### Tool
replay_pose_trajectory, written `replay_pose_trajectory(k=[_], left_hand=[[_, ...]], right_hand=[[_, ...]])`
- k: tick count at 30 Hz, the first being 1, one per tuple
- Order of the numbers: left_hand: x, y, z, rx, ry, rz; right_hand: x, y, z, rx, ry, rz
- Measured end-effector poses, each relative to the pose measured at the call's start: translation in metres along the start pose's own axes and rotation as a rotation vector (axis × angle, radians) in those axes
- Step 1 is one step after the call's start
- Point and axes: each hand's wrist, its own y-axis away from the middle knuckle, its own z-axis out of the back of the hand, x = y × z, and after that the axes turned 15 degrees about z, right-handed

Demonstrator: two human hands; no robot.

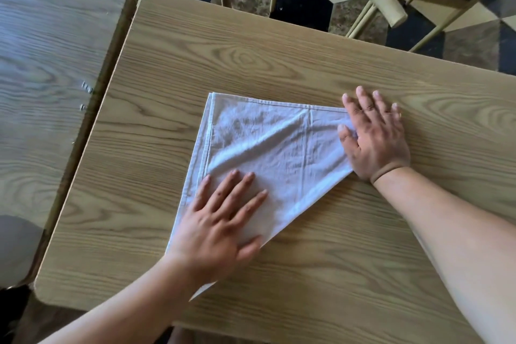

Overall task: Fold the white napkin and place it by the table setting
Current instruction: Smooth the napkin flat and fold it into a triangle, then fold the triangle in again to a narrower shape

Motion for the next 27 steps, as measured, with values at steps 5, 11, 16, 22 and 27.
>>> replay_pose_trajectory(k=[5,11,16,22,27], left_hand=[[0.046,0.052,0.013,0.045,-0.068,0.069],[0.043,0.049,0.014,0.037,-0.056,0.067],[0.044,0.050,0.013,0.016,-0.048,0.070],[0.045,0.051,0.009,0.001,-0.036,0.072],[0.046,0.052,0.010,0.018,-0.045,0.077]], right_hand=[[0.002,0.001,0.002,-0.007,-0.009,0.005],[0.010,0.006,0.010,-0.091,-0.038,-0.109],[0.010,0.029,0.016,-0.271,0.009,-0.283],[0.005,0.030,0.038,-0.221,-0.347,-0.701],[0.019,0.013,0.046,-0.393,-0.714,-0.917]])
